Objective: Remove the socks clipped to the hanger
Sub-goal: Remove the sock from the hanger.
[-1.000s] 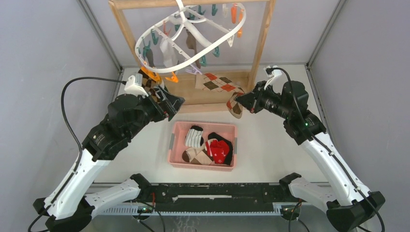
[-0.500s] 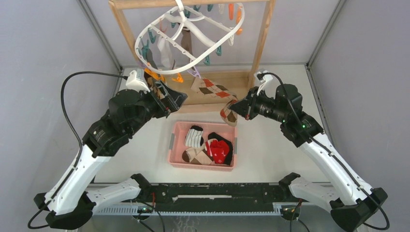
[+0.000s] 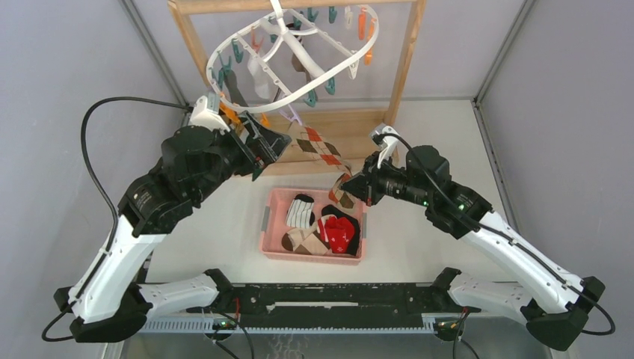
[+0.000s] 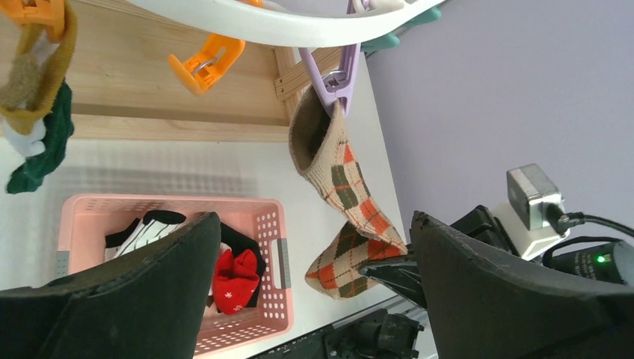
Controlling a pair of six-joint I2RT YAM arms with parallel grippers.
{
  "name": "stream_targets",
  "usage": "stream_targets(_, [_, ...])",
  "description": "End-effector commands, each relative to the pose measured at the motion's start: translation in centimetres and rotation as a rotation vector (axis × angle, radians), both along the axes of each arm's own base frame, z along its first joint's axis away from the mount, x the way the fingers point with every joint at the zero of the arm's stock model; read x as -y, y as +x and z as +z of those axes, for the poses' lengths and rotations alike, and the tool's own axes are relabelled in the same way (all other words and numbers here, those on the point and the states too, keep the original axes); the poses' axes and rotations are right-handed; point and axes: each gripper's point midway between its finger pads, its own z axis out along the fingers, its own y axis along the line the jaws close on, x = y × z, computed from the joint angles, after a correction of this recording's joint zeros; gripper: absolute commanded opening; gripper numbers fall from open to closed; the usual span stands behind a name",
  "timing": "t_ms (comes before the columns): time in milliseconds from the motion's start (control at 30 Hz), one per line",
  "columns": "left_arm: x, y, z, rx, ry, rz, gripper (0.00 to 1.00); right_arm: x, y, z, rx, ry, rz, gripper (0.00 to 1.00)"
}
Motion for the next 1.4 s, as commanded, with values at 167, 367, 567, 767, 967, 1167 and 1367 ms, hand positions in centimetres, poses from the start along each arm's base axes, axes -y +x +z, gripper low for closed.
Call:
stream_targets(167, [-0.1, -0.1, 2.1, 0.014, -0.050, 0.020, 1.00, -1.0, -0.2, 1.1, 0.078, -0.031, 0.014, 0.00])
stream_targets(367, [0.8, 0.7, 3.0, 0.032, -0.050, 0.013, 1.00, -1.7, -0.6, 0.7, 0.079, -0.041, 0.035, 0.00])
stream_targets(567, [2.0, 2.1, 4.2, 0.059, -0.044, 0.012, 1.00, -2.3, -0.9, 0.1, 0.069, -0.057, 0.057, 0.00])
stream_targets(767, [2.9, 3.1, 4.5, 0.065, -0.047, 0.017, 1.00, -2.9, -1.3, -0.2, 0.068, -0.060, 0.080, 0.00])
stream_targets(967, [3.4, 4.1, 4.3, 0.065, -0.033, 0.033, 1.00, -3.6, -1.9, -0.6, 0.068, -0.072, 0.105, 0.00])
stream_targets(1167, [3.7, 4.9, 4.4, 0.079, -0.023, 0.048, 0.98, -4.0, -2.4, -0.8, 0.073, -0.082, 0.124, 0.00])
stream_targets(1367, [3.8, 5.6, 4.4, 0.100, -0.010, 0.067, 0.93, -4.1, -2.6, -1.1, 0.071, -0.093, 0.135, 0.00])
